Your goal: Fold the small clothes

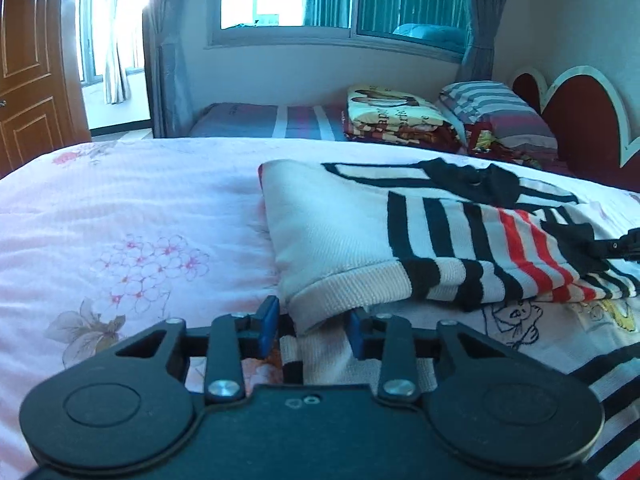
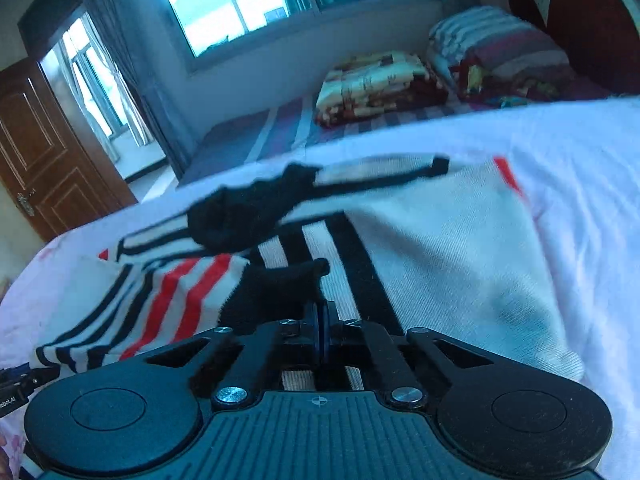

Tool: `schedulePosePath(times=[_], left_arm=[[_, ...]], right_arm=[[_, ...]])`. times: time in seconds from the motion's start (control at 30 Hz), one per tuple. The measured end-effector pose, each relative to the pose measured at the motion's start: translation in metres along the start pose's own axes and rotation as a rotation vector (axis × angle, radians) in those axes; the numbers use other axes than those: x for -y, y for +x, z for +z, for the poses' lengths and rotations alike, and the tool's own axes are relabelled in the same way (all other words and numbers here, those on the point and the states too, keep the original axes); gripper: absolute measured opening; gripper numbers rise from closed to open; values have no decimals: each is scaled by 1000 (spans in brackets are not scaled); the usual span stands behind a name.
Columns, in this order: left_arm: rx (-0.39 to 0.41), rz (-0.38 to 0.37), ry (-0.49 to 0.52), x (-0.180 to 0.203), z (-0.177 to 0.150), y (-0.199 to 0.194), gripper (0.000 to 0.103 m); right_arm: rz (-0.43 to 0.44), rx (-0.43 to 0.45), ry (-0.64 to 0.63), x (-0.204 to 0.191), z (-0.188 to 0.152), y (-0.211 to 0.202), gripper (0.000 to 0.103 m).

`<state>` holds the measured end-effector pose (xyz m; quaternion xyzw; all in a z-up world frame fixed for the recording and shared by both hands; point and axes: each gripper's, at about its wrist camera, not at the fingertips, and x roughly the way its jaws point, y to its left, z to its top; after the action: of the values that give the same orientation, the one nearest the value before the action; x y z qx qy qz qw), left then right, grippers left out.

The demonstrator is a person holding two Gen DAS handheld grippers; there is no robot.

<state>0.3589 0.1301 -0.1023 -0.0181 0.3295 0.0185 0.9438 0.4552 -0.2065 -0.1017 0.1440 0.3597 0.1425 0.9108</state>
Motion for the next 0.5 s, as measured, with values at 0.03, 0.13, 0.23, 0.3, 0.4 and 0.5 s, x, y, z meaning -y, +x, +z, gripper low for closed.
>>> schedulePosePath(times=[0.03, 0.13, 0.23, 0.3, 0.4, 0.5], left_arm=[[1, -8, 14, 1, 3, 0, 33], [-20, -25, 44, 1, 3, 4, 33], [-52, -37, 54, 1, 1, 12, 33], [-61, -47, 73, 3, 1, 13, 33], [-71, -65, 104, 5, 2, 7, 38], [-39, -103, 69, -5, 5, -17, 43]], right_arm=[[-4, 19, -8, -1, 0, -7, 0], [-15, 45, -40, -6, 0, -21, 0], [-58, 45, -51, -5, -7, -18, 0], [-92, 19, -45, -3, -11, -12, 0], [-122, -7, -37, 3, -14, -4, 0], [-135, 32, -17, 5, -14, -20, 0]])
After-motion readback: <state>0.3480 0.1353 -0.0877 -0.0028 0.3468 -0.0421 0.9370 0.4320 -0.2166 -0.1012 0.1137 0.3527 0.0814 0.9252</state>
